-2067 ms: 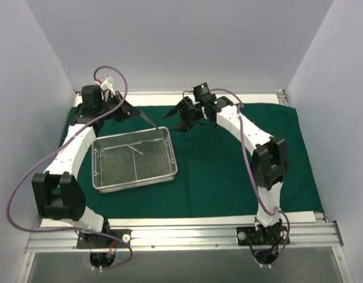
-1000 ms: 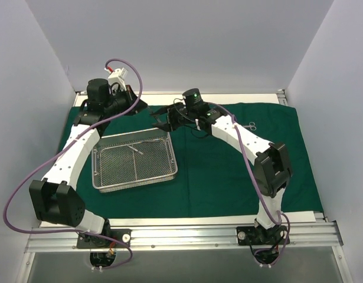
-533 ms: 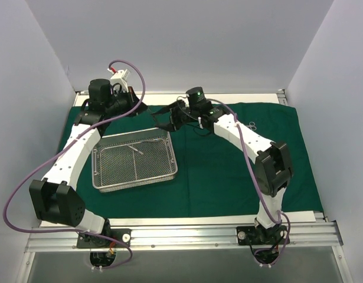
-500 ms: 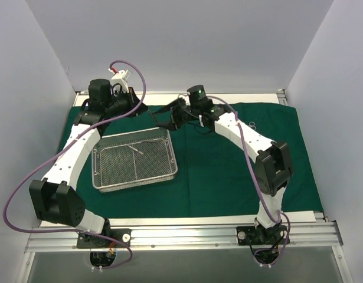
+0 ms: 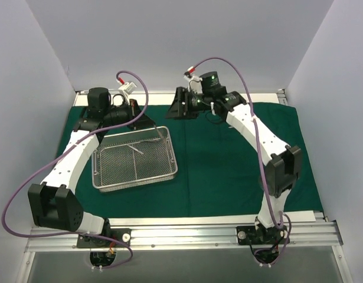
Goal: Open and lay out the surgical kit
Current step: Place the medical item in the surgical kit.
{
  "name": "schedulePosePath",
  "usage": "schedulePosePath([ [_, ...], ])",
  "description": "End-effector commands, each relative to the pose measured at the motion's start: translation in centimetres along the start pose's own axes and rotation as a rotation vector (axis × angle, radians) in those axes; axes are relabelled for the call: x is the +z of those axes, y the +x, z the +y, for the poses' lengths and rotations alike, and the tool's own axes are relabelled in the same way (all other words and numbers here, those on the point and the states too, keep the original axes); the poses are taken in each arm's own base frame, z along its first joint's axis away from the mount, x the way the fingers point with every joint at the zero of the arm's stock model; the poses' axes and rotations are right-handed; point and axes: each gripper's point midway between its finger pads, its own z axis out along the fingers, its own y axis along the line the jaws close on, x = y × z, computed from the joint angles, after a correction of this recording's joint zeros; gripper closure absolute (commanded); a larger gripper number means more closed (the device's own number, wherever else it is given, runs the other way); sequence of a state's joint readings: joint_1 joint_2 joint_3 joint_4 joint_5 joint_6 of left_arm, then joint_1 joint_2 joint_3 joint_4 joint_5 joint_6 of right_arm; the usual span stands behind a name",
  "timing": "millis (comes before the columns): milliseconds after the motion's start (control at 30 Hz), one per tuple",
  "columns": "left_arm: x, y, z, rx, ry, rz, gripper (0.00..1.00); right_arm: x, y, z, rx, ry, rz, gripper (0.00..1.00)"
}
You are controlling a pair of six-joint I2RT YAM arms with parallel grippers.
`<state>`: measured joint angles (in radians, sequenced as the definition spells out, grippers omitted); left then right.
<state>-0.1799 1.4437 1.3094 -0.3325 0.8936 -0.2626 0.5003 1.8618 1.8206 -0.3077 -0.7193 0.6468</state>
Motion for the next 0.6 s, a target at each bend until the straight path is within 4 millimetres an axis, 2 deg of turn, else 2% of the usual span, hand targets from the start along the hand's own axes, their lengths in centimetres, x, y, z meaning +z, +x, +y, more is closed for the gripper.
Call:
schedulePosePath([
  [0, -1.3, -1.6, -4.2, 0.091, 0.171, -0.05, 0.98, -3.3, 2.4, 3.6, -0.591, -0.015, -0.017, 0.47],
  [33, -1.5, -1.4, -5.0, 0.091, 0.21, -0.04, 0.98, -2.7, 3.9, 2.7, -0.642, 0.014, 0.013, 0.47],
  [100, -1.6, -1.5, -5.5, 0.089, 0.24, -0.043, 0.98, -3.3, 4.3, 2.3, -0.711, 0.033, -0.001, 0.46],
  [200, -1.9, -1.3, -6.6, 0.092, 0.29, -0.039, 0.98, -3.2, 6.5, 0.2, -0.747, 0.004, 0.093, 0.45],
  [267, -2.0, -1.1, -7.0, 0.102, 0.323, -0.036, 0.98, -3.3, 7.8, 0.6, -0.8, -0.079, 0.155, 0.45],
  [467, -2.3, -0.4, -8.2, 0.102, 0.395, -0.033, 0.98, -3.3, 8.3, 0.3, -0.826, -0.094, 0.163, 0.46],
  [567, -2.4, 0.0, -8.6, 0.09, 0.429, -0.024, 0.98, -3.4, 9.3, 1.1, -0.833, -0.169, 0.198, 0.47],
])
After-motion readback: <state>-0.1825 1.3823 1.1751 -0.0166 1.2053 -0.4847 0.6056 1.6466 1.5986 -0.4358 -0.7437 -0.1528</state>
